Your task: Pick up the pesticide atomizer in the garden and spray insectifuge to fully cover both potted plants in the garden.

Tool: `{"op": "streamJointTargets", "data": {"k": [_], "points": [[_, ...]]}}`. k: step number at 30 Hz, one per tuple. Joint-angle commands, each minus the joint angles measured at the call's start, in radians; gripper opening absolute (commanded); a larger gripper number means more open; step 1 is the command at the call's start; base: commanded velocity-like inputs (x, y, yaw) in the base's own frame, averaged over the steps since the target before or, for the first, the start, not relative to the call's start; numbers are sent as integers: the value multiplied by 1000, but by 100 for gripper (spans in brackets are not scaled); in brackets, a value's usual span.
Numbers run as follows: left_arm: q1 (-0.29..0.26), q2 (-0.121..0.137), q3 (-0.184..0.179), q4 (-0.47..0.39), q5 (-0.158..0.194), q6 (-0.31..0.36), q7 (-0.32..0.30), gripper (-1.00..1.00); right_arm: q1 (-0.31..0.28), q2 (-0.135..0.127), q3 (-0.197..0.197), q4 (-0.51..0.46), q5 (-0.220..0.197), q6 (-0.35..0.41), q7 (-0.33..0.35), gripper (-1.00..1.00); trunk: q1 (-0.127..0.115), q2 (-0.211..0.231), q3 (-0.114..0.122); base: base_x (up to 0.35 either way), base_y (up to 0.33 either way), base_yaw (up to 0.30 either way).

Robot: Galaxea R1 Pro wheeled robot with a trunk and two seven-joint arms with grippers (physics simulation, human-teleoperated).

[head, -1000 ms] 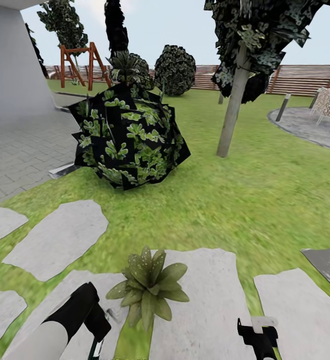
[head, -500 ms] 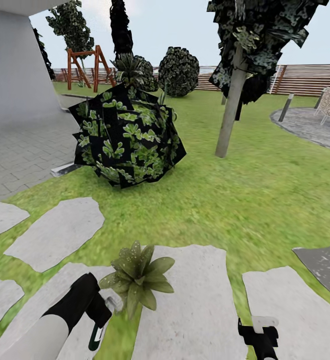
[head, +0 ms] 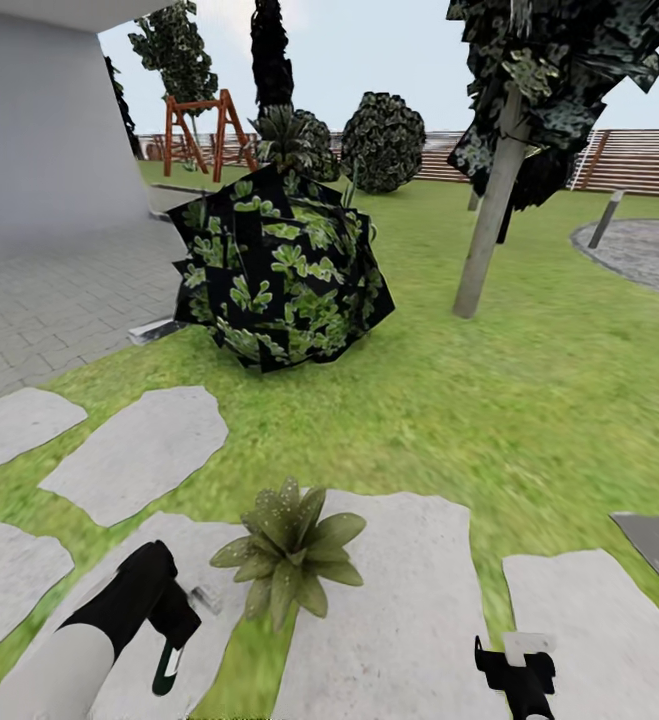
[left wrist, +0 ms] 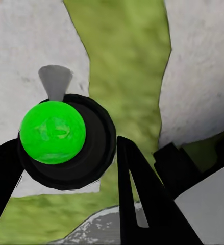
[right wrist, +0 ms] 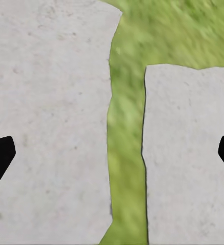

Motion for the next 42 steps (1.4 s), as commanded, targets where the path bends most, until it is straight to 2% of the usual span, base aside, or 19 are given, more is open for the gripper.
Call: {"op": "streamJointTargets", "data": {"k": [1, 10, 19, 26, 42], "points": [[-7, 0, -4, -2, -6, 5, -7, -100, 0, 0, 8, 1, 1, -1, -8, 100, 0, 0, -1, 0, 0, 131], [-49, 0, -5, -9, -11, 10, -7, -100, 0, 0, 8, 1, 1, 0, -8, 100, 0, 0, -1, 62, 0, 13], [-39, 0, -7, -8, -16, 28, -6, -100, 0, 0, 8, 1, 1, -1, -8, 100, 0, 0, -1, 299, 0, 0], [-38, 13, -4, 2, -16, 20, -7, -100, 0, 0, 9, 1, 1, -1, -8, 100, 0, 0, -1, 40, 0, 171], [-38, 3, -4, 3, -11, 20, -3, -100, 0, -2, 8, 2, 2, -1, -8, 100, 0, 0, -1, 108, -72, 18]]}}
